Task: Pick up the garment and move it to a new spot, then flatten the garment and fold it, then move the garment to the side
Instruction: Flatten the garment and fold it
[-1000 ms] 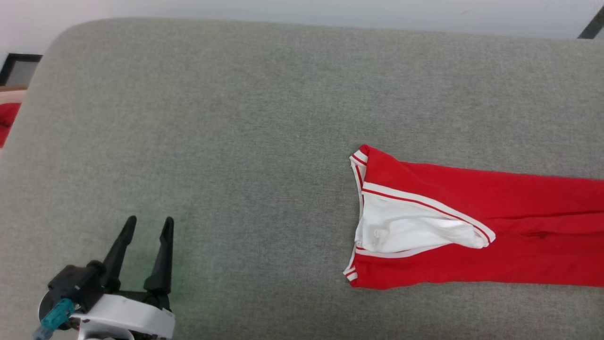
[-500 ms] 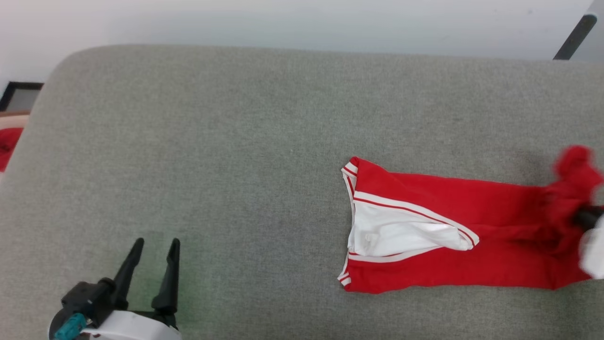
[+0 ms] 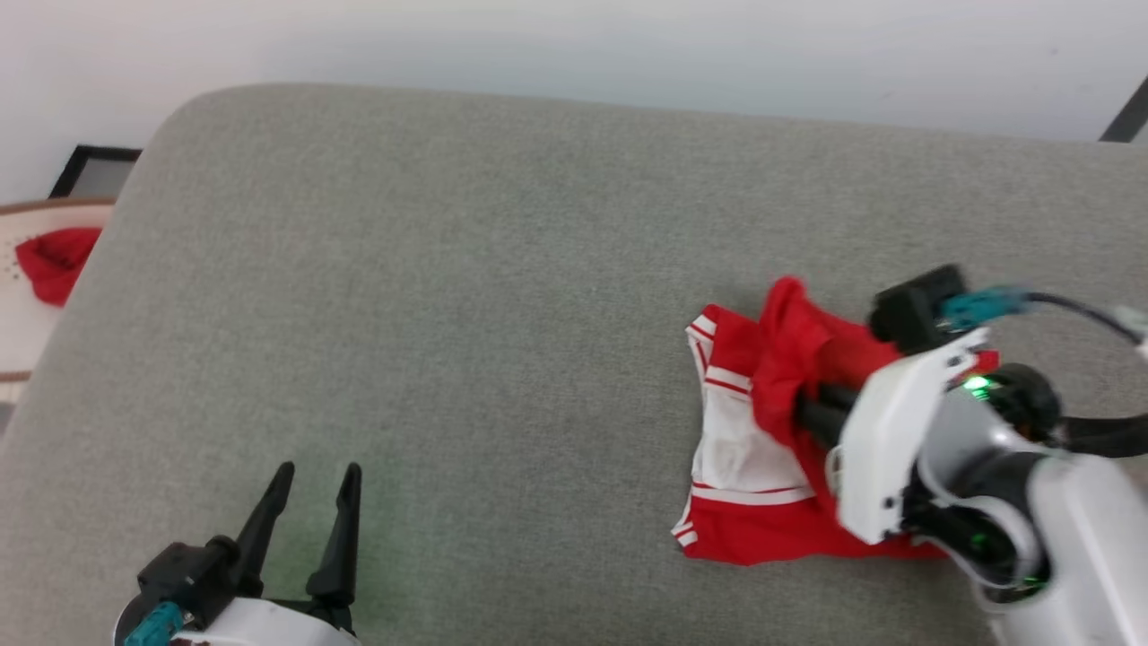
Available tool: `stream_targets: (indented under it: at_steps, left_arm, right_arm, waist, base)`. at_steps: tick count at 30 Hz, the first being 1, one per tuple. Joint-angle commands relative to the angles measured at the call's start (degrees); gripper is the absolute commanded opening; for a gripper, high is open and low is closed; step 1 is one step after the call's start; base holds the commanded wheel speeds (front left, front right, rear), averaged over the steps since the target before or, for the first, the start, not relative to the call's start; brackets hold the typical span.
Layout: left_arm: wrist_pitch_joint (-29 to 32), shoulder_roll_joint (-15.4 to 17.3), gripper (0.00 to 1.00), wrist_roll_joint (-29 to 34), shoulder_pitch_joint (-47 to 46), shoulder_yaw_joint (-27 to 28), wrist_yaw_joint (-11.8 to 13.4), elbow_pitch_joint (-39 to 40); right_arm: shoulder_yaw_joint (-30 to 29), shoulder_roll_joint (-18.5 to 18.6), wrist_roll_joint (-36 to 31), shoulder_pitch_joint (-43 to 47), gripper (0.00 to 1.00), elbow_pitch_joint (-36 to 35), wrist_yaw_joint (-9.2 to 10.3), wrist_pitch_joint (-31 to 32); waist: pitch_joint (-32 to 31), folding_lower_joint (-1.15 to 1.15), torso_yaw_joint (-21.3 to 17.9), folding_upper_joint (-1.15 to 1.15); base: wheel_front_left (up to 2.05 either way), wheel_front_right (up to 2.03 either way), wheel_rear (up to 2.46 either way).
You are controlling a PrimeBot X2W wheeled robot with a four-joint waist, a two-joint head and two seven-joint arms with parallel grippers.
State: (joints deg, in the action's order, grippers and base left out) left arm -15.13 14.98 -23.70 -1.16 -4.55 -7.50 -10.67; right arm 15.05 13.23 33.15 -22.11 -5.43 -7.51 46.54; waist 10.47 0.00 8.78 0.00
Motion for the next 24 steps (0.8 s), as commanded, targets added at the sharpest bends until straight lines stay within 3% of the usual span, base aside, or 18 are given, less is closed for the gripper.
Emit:
stream_targets:
  at_steps: [1, 11, 20, 22, 23, 24]
  left_arm:
    - [0.0, 0.0, 1.00, -0.4, -0.9, -0.1, 0.0, 0.0]
    - [0.0, -1.1, 1.00, -1.4, -3.4, -1.4, 0.0, -0.9]
    - [0.0, -1.2, 1.00, -1.8, -4.0, -1.1, 0.0, -1.7]
    - [0.0, -1.1, 1.00, -1.7, -3.7, -0.9, 0.0, -1.9]
    - [0.0, -1.0, 1.00, -1.6, -3.5, -0.8, 0.0, -1.9]
    - [0.0, -0.9, 1.00, -1.5, -3.3, -0.8, 0.0, -2.0]
  right_arm:
    - [2.6, -0.4, -0.4, -1.2, 0.00, 3.0, 0.04, -1.3]
    - [7.3, -1.7, -0.9, -5.1, 0.00, 20.4, 0.04, -10.0]
    - [11.6, -2.8, 0.4, -7.3, 0.00, 29.5, 0.05, -14.9]
    - [12.9, -3.2, 1.6, -8.0, 0.43, 30.1, 0.04, -16.0]
    - [13.2, -3.4, 2.4, -8.0, 0.80, 30.1, 0.04, -16.6]
    - [13.4, -3.2, 3.2, -8.3, 1.00, 29.8, 0.04, -17.2]
  waist:
    - [1.2, 0.00, 1.3, 0.00]
    - [4.1, 0.00, 3.2, 0.00]
    - [4.1, 0.00, 2.9, 0.00]
    - [3.5, 0.00, 2.3, 0.00]
    - [3.1, 0.00, 2.0, 0.00]
    - [2.7, 0.00, 1.7, 0.00]
  base:
    - [0.00, 0.00, 0.00]
    - [0.00, 0.00, 0.00]
    - [0.00, 0.00, 0.00]
    - [0.00, 0.00, 0.00]
    - [0.00, 0.00, 0.00]
    - [0.00, 0.00, 0.00]
